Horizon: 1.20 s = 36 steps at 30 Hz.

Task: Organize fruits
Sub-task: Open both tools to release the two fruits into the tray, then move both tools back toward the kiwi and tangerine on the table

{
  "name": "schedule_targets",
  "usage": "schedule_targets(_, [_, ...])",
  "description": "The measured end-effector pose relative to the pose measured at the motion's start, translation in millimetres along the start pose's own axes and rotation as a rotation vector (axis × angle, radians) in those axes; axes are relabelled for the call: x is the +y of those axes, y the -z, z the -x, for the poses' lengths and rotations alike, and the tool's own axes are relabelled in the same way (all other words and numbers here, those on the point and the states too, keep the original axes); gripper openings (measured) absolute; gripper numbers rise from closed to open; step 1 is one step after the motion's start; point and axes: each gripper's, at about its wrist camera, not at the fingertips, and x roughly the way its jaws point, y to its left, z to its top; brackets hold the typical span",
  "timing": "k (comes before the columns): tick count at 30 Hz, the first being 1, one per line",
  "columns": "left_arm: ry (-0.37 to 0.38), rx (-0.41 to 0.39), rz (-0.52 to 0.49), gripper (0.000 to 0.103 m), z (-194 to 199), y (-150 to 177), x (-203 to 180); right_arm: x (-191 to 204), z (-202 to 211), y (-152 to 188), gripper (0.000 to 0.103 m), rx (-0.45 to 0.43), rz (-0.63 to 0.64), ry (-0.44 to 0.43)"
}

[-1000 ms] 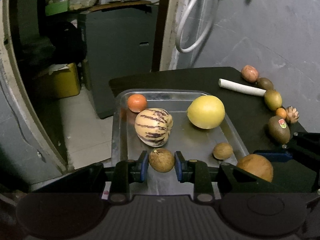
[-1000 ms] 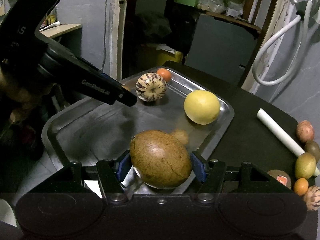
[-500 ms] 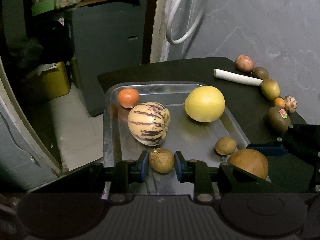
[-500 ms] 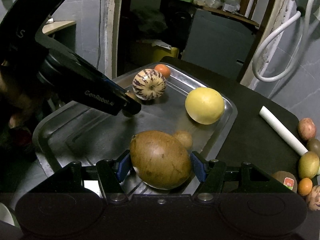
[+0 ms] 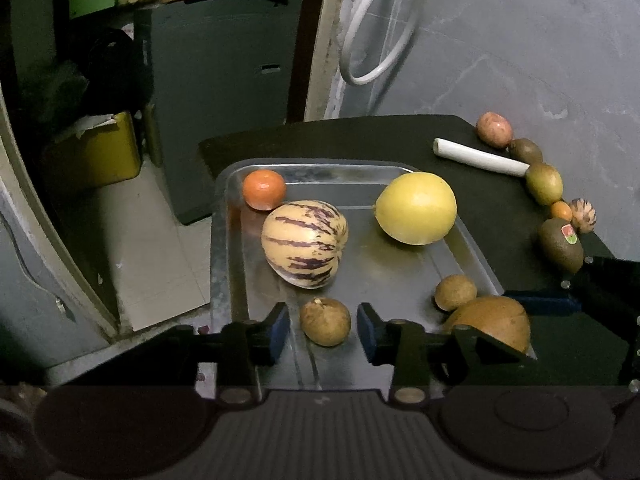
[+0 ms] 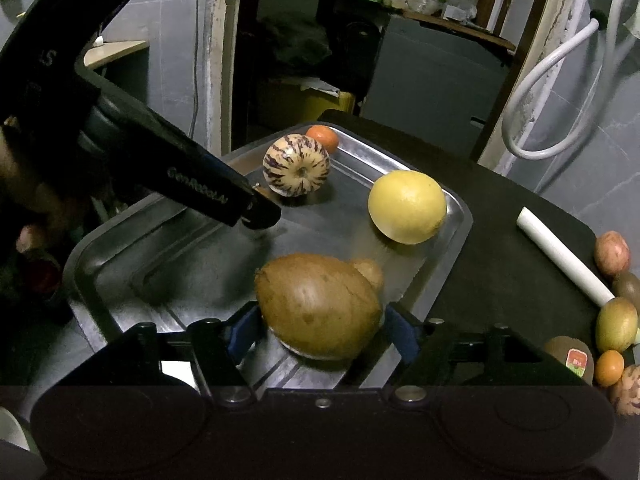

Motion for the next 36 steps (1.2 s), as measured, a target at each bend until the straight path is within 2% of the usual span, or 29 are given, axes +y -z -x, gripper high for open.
schedule_targets(1, [0.0,-0.005,0.003,0.053,2,0,1,0,1,1,0.074,0.001,-0.002,-0.001])
schedule_targets(8, [-0.002,-0.034,0.019,0.066,16,-2,2,-2,8,7,0.079,0.001,-0.019,0.006])
schedule_targets(12, [-0.014,-0.053,0.031,0.083,26,-4,2,-3,15,11,0.083,-0.004,-0.03,0.018])
schedule_targets(15, [-0.021,-0.06,0.03,0.089,31,-5,1,-6,23,14,0.086,-0.012,-0.049,0.028])
schedule_targets(18, [-0.021,-0.073,0.038,0.1,36,-6,-2,-11,32,18,0.091,-0.021,-0.085,0.041])
schedule_targets(21, [-0.016,-0.084,0.042,0.102,39,-9,-8,-17,45,25,0.097,-0.027,-0.131,0.062])
schedule_targets(29, [0.037,-0.089,-0.02,0.102,43,-16,-43,-37,97,62,0.101,-0.023,-0.253,0.161])
schedule_targets(36, [0.11,-0.061,-0.112,0.102,38,-15,-90,-56,144,112,0.102,0.052,-0.35,0.285])
